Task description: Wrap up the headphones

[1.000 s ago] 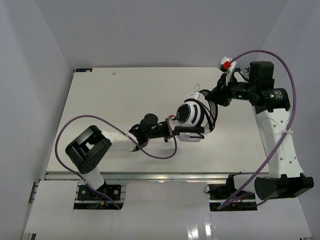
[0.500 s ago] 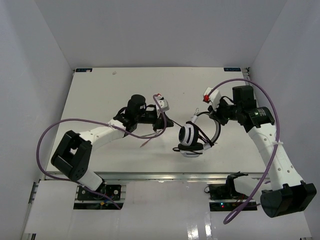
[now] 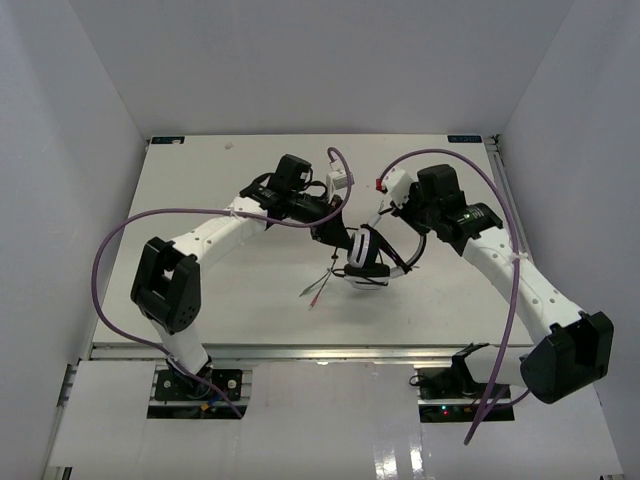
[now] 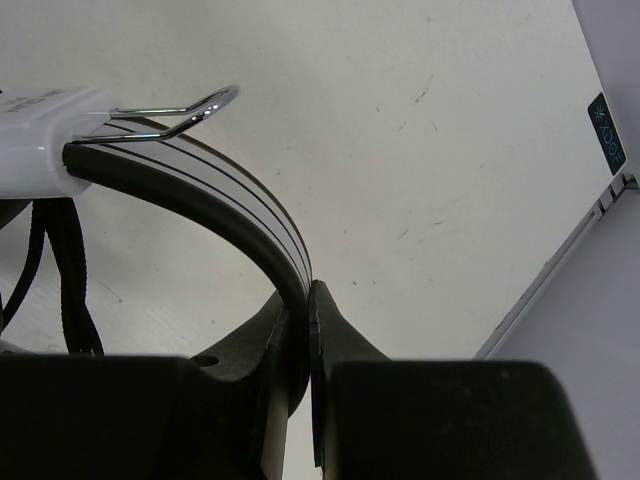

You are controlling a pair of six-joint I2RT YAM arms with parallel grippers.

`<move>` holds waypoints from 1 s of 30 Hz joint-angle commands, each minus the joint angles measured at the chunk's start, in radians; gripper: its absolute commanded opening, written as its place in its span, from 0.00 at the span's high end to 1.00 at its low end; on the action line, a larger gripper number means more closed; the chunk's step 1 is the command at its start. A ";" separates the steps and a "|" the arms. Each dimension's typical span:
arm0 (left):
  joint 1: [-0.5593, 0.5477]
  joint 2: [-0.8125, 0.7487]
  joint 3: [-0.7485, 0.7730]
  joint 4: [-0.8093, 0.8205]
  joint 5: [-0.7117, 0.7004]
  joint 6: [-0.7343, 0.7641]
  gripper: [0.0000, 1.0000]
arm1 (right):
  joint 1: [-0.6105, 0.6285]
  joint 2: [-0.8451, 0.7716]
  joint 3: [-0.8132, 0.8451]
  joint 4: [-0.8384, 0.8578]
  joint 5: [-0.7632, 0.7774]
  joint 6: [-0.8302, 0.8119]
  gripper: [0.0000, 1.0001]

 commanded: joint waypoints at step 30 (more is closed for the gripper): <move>0.104 -0.072 -0.062 0.012 -0.131 -0.142 0.40 | 0.049 0.106 0.073 0.204 0.261 0.029 0.92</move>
